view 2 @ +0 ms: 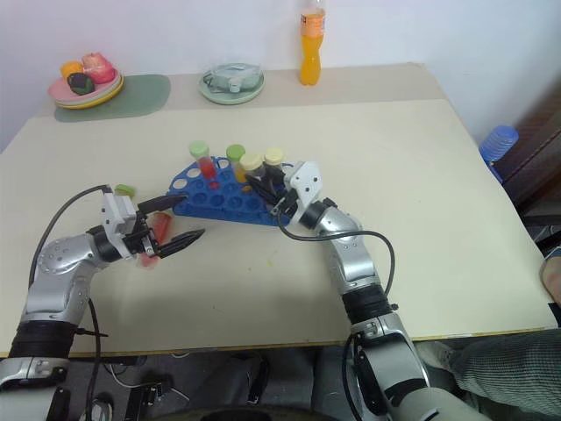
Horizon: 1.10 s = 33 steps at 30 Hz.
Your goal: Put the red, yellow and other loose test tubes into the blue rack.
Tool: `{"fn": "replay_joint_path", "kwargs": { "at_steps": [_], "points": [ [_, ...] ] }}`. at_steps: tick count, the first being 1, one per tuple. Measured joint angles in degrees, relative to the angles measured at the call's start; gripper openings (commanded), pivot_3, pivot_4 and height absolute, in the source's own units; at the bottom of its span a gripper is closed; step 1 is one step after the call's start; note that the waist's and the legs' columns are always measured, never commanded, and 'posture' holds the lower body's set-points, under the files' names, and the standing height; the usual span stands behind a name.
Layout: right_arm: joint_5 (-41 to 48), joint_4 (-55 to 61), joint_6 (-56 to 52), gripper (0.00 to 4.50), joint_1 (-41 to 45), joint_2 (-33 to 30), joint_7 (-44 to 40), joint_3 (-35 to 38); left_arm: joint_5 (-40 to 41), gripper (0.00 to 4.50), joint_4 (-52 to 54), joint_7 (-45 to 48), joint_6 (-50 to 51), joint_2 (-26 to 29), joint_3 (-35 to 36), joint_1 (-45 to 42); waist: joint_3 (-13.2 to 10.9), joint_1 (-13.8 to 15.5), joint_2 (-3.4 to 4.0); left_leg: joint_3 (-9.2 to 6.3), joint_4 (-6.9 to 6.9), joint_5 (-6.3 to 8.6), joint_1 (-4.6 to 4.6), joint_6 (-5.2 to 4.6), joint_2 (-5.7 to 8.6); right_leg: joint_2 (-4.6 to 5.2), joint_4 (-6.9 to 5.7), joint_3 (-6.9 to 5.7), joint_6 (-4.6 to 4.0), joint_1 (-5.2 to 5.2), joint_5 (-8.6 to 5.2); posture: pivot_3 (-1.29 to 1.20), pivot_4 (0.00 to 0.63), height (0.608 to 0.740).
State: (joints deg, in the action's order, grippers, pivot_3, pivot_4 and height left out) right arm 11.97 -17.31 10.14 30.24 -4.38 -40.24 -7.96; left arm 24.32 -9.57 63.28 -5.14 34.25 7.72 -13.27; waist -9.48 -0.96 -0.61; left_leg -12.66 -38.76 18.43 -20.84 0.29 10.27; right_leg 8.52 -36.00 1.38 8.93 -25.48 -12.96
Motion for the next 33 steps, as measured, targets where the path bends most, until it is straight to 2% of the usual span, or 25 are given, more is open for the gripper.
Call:
{"fn": "replay_joint_path", "kwargs": {
  "at_steps": [9, 32, 33],
  "points": [
    [-0.4, -2.3, 0.9, 0.92, 0.8, 1.6, -0.2, -0.2, 0.0, 4.50, 0.5, -0.2, 0.4, 0.0, 0.3, 0.1, 0.0, -0.2, -0.01, 0.37, 0.53, 0.00, 0.56, 0.03, -0.13, 0.05, 0.01, 0.02, -0.02, 0.05, -0.01, 0.00, 0.150, 0.740],
    [0.7, -7.8, 10.2, 0.92, -2.0, 4.0, -0.8, 2.3, 2.6, 4.50, 2.7, -5.0, 4.3, -1.2, 2.6, 0.5, 0.0, -0.1, 0.01, 0.43, 0.57, -0.01, 0.60, 0.03, -0.15, 0.04, 0.01, 0.02, -0.04, 0.04, -0.01, 0.00, 0.150, 0.740],
    [0.7, -7.9, 10.2, 1.37, -2.0, 4.0, -0.8, 2.5, 2.6, 4.50, 2.9, -5.1, 4.5, -1.2, 2.6, 0.5, 0.0, 0.0, 0.00, 0.43, 0.57, -0.01, 0.60, 0.03, -0.15, 0.04, 0.02, 0.02, -0.04, 0.04, -0.01, 0.00, 0.150, 0.740]
  ]
}}
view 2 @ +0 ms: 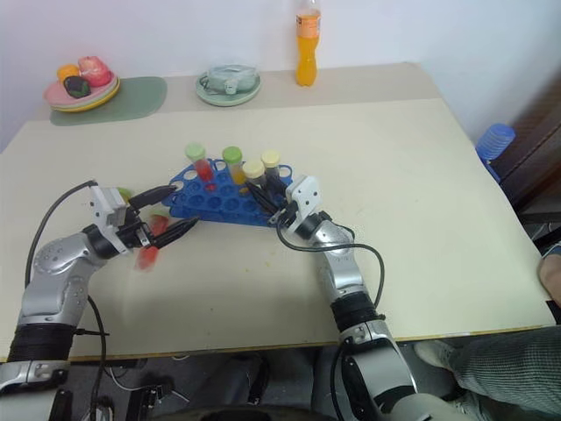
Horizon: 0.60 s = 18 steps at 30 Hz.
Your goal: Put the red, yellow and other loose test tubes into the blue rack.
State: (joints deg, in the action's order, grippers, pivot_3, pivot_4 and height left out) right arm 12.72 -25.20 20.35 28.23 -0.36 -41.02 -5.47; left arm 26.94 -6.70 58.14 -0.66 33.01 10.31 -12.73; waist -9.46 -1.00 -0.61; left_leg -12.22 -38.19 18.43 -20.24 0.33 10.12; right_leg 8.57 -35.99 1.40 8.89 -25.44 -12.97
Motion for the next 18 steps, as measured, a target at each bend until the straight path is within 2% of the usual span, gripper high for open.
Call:
{"fn": "replay_joint_path", "kwargs": {
  "at_steps": [2, 4, 6, 12, 18],
  "points": [
    [0.0, -0.2, 0.1, 2.19, -0.1, -0.1, 0.0, 0.3, 0.0, 4.50, 0.0, -0.5, 0.2, -0.1, 0.0, 0.0, 0.0, 0.0, 0.00, 0.00, 0.00, 0.00, 0.00, 0.00, 0.00, 0.00, 0.00, 0.00, 0.00, 0.00, 0.00, 0.00, 0.150, 0.740],
    [-0.2, -1.0, 0.1, 3.30, -0.5, -0.4, 0.3, 0.4, 0.1, 4.50, 0.0, -0.9, 0.3, -0.5, 0.1, 0.0, 0.0, 0.0, 0.00, 0.00, 0.00, 0.00, 0.00, 0.00, 0.00, 0.00, 0.00, 0.00, 0.00, 0.00, 0.00, 0.00, 0.150, 0.740],
    [-1.4, -1.9, 1.3, 4.19, -1.1, -0.7, 1.2, 0.4, 0.2, 4.50, 0.0, -1.2, 0.4, -0.8, 0.2, 0.0, 0.0, 0.0, 0.00, 0.00, 0.01, 0.00, -0.01, 0.00, 0.00, 0.00, 0.00, 0.00, 0.00, -0.02, 0.00, 0.00, 0.150, 0.740],
    [-3.9, 0.7, 2.8, 4.19, -3.1, -4.0, 4.1, 0.7, 2.6, 4.50, 0.2, -4.8, 3.1, -2.3, 2.4, -0.4, 0.0, 0.2, 0.00, -0.01, 0.00, 0.00, -0.03, 0.00, 0.01, 0.00, 0.00, 0.00, 0.00, -0.03, 0.00, 0.00, 0.150, 0.740],
    [-5.1, 13.5, -3.9, 4.19, -9.3, -12.6, 3.7, 0.8, 3.1, 4.50, 4.2, -12.8, 7.7, -3.3, 4.5, 0.1, 0.0, 0.4, 0.00, 0.00, -0.01, 0.00, -0.07, 0.00, 0.02, 0.01, 0.16, 0.01, 0.00, -0.02, 0.00, 0.00, 0.150, 0.740]
  ]
}}
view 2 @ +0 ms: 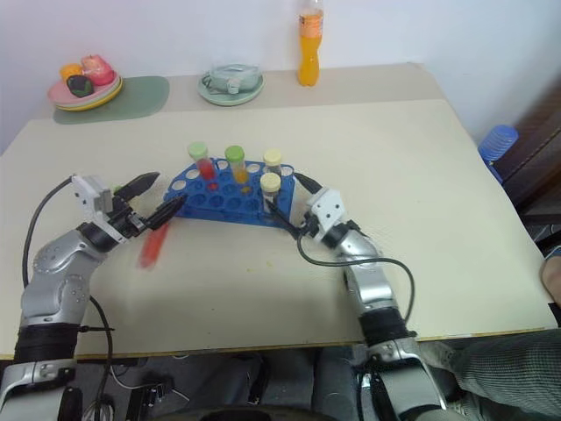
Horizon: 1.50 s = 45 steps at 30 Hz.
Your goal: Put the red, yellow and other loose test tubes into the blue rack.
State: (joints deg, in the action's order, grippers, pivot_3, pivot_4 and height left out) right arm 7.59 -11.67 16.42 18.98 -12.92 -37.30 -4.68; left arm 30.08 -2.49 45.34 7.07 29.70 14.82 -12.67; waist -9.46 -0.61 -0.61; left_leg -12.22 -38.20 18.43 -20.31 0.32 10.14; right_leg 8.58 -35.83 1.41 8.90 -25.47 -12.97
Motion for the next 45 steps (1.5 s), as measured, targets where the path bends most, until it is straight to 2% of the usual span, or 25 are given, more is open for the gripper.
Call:
{"fn": "replay_joint_path", "kwargs": {
  "at_steps": [5, 9, 12, 14, 16, 18, 21, 27, 32, 43, 45],
  "points": [
    [2.8, 13.6, -11.7, 4.19, -7.7, -10.6, -3.5, 2.0, 1.6, 4.50, 8.0, -10.1, 10.7, 0.4, 2.3, 2.8, 0.0, 0.1, -0.01, 0.00, 0.02, 0.00, -0.02, 0.00, -0.02, -0.02, 0.06, 0.01, 0.00, 0.00, 0.00, 0.00, 0.150, 0.740],
    [5.9, 21.9, -18.4, 4.19, -13.0, -17.2, -6.5, 3.9, 2.3, 4.50, 16.5, -20.4, 23.0, 2.9, 4.9, 3.3, 0.0, 0.2, -0.02, 0.05, 0.03, 0.01, -0.01, -0.01, -0.04, -0.01, 0.13, 0.03, 0.00, 0.04, 0.00, 0.00, 0.150, 0.740],
    [10.3, 28.0, -23.5, 4.19, -15.1, -22.4, -8.6, 7.9, 8.6, 4.50, 25.1, -34.7, 49.4, 3.3, 9.8, 0.6, 0.0, 0.8, -0.04, 0.06, 0.00, 0.02, -0.02, -0.04, -0.04, -0.01, 0.14, 0.04, 0.02, 0.05, 0.00, 0.00, 0.150, 0.740],
    [12.1, 30.4, -25.7, 4.19, -14.9, -24.1, -8.6, 10.5, 10.8, 4.50, 27.2, -40.1, 66.0, 3.5, 12.4, -4.1, 0.0, 1.4, -0.08, 0.06, -0.01, 0.02, 0.01, -0.03, -0.04, -0.02, 0.06, 0.03, 0.02, 0.06, 0.00, 0.00, 0.150, 0.740],
    [13.5, 32.1, -27.7, 4.19, -14.2, -24.5, -8.6, 11.0, 11.2, 4.50, 27.1, -42.2, 77.7, 4.3, 13.8, -9.4, -0.1, 1.6, -0.13, 0.04, -0.01, -0.01, -0.01, 0.01, -0.04, -0.02, 0.03, 0.00, 0.01, 0.05, 0.00, 0.00, 0.150, 0.740],
    [14.2, 33.6, -28.7, 4.19, -14.0, -25.6, -9.8, 10.9, 13.0, 4.50, 25.6, -43.4, 83.4, 7.2, 13.9, -12.6, -0.1, 1.5, -0.13, 0.06, -0.01, 0.00, 0.00, 0.01, -0.03, -0.01, 0.06, 0.01, 0.01, 0.05, 0.00, 0.00, 0.150, 0.740],
    [15.4, 33.7, -28.9, 4.19, -14.5, -28.4, -12.9, 11.5, 15.7, 4.50, 22.3, -45.9, 84.9, 9.5, 12.6, -13.5, -0.1, 1.5, -0.13, 0.06, 0.03, 0.01, 0.00, 0.00, -0.03, -0.01, 0.17, 0.01, 0.02, 0.06, 0.00, 0.00, 0.150, 0.740],
    [21.0, 34.1, -28.2, 4.19, -17.1, -29.3, -20.8, 12.6, 24.9, 4.50, 11.2, -54.5, 85.0, 11.9, 4.4, -19.6, -0.1, 1.8, -0.17, 0.04, 0.00, 0.01, -0.02, 0.00, -0.04, -0.01, 0.25, -0.01, 0.01, 0.11, 0.02, 0.00, 0.150, 0.740],
    [22.2, 34.3, -27.8, 4.19, -16.9, -29.4, -22.9, 12.8, 29.8, 4.50, 4.0, -61.2, 85.0, 11.8, -0.6, -24.0, -0.1, 1.4, -0.17, 0.03, 0.01, 0.01, -0.02, 0.01, -0.04, -0.01, 0.24, -0.01, 0.01, 0.09, 0.02, 0.00, 0.150, 0.740],
    [22.2, 34.9, -26.3, 4.19, -16.9, -29.6, -23.7, 12.8, 39.3, 4.50, -10.3, -76.0, 85.0, 9.3, -4.1, -29.8, -0.1, 1.5, -0.17, 0.04, -0.03, 0.01, 0.01, 0.01, -0.03, 0.00, 0.20, 0.00, 0.02, 0.10, 0.03, 0.00, 0.150, 0.740],
    [22.1, 35.4, -26.1, 4.23, -16.9, -29.6, -23.4, 12.8, 40.2, 3.95, -12.5, -79.8, 85.0, 8.0, -4.0, -31.1, 0.0, 1.6, -0.14, 0.04, -0.04, 0.00, 0.06, 0.02, -0.02, 0.01, 0.15, 0.01, 0.02, 0.13, 0.03, 0.00, 0.150, 0.740]
  ]
}}
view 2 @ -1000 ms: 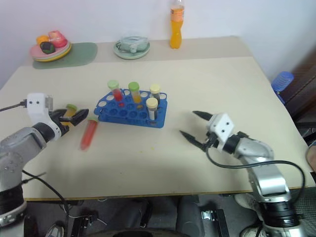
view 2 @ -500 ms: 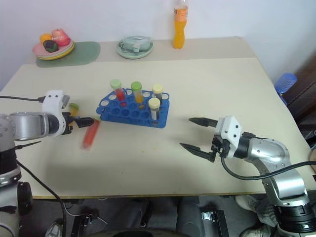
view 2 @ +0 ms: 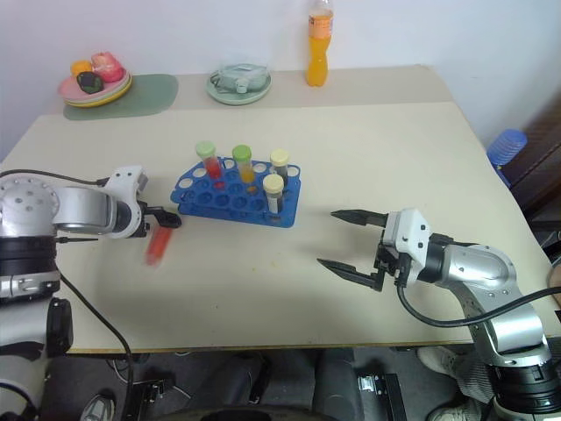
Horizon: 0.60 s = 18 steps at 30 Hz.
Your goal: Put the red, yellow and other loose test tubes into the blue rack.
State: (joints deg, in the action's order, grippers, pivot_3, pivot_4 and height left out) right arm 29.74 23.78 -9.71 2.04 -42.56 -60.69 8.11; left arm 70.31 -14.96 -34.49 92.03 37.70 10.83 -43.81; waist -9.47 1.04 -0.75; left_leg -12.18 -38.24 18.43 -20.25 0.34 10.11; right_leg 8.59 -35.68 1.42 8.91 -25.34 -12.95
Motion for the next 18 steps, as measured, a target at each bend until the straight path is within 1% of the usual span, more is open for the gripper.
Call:
{"fn": "replay_joint_path", "kwargs": {
  "at_steps": [1, 2, 6, 7, 11, 13, 16, 18],
  "points": [
    [0.0, 0.2, 0.0, 4.23, 0.0, 0.0, 0.1, 0.0, 0.2, 3.66, -0.9, -1.8, 0.0, -0.3, 0.1, -0.4, 0.0, 0.0, 0.02, 0.01, 0.00, -0.01, 0.01, 0.01, 0.00, 0.00, -0.03, 0.00, 0.00, 0.00, 0.00, 0.00, 0.150, 0.740],
    [0.0, 0.3, 0.0, 4.23, 0.0, 0.0, 0.2, 0.0, 0.6, 3.23, -1.8, -3.5, 0.0, -0.5, 0.1, -0.8, 0.0, 0.0, 0.02, 0.01, -0.01, -0.01, 0.02, 0.02, 0.00, 0.00, -0.07, 0.01, 0.00, 0.00, 0.00, 0.00, 0.150, 0.740],
    [0.0, 0.5, 0.0, 4.23, 0.0, 0.0, 0.4, 0.0, 3.4, 1.15, -2.8, -8.7, -0.2, -0.8, 0.2, -0.9, 0.0, 0.3, 0.02, 0.02, -0.03, -0.01, 0.01, 0.02, 0.03, 0.03, -0.09, 0.03, 0.00, -0.01, 0.00, 0.00, 0.150, 0.740],
    [0.0, 0.5, 0.0, 4.23, 0.0, 0.0, 0.5, 0.0, 4.6, 0.79, -2.9, -9.8, -0.2, -0.8, 0.3, -1.0, 0.0, 0.6, 0.01, 0.02, -0.04, -0.01, 0.01, 0.02, 0.03, 0.02, -0.09, 0.03, 0.00, -0.01, 0.00, 0.00, 0.150, 0.740],
    [0.0, 0.5, 0.0, 4.23, 0.3, 0.0, 0.7, -0.1, 8.9, 0.74, -2.9, -12.7, -0.2, -1.0, 1.2, -0.3, 0.0, 1.2, 0.01, 0.04, -0.05, -0.01, 0.00, 0.02, 0.03, 0.02, -0.10, 0.04, 0.00, -0.04, 0.00, 0.00, 0.150, 0.740],
    [-0.1, 0.5, 0.0, 4.23, 0.6, 0.0, 0.7, -0.3, 11.4, 0.74, -2.2, -13.1, -0.2, 0.0, 1.4, 0.9, 0.0, 1.2, 0.01, 0.04, -0.05, -0.01, 0.00, 0.02, 0.03, 0.02, -0.13, 0.05, 0.00, -0.06, 0.00, 0.00, 0.150, 0.740],
    [-0.2, 0.1, 0.0, 4.23, 1.6, 0.1, 0.7, -1.0, 15.2, 0.74, 3.3, -9.6, -0.1, 2.3, 1.6, 5.1, 0.0, 1.0, -0.02, 0.13, -0.04, -0.01, -0.03, 0.02, 0.01, 0.01, -0.20, 0.10, 0.00, -0.15, 0.00, 0.00, 0.150, 0.740],
    [-0.2, -0.5, 0.0, 4.23, 2.6, 0.2, 0.7, -1.3, 15.0, 0.74, 10.1, -6.0, -1.7, 2.9, 2.7, 8.4, 0.0, 1.1, -0.04, 0.15, -0.05, -0.01, -0.05, 0.02, 0.01, 0.02, -0.20, 0.11, -0.01, -0.15, 0.00, 0.00, 0.150, 0.740]
  ]
}}
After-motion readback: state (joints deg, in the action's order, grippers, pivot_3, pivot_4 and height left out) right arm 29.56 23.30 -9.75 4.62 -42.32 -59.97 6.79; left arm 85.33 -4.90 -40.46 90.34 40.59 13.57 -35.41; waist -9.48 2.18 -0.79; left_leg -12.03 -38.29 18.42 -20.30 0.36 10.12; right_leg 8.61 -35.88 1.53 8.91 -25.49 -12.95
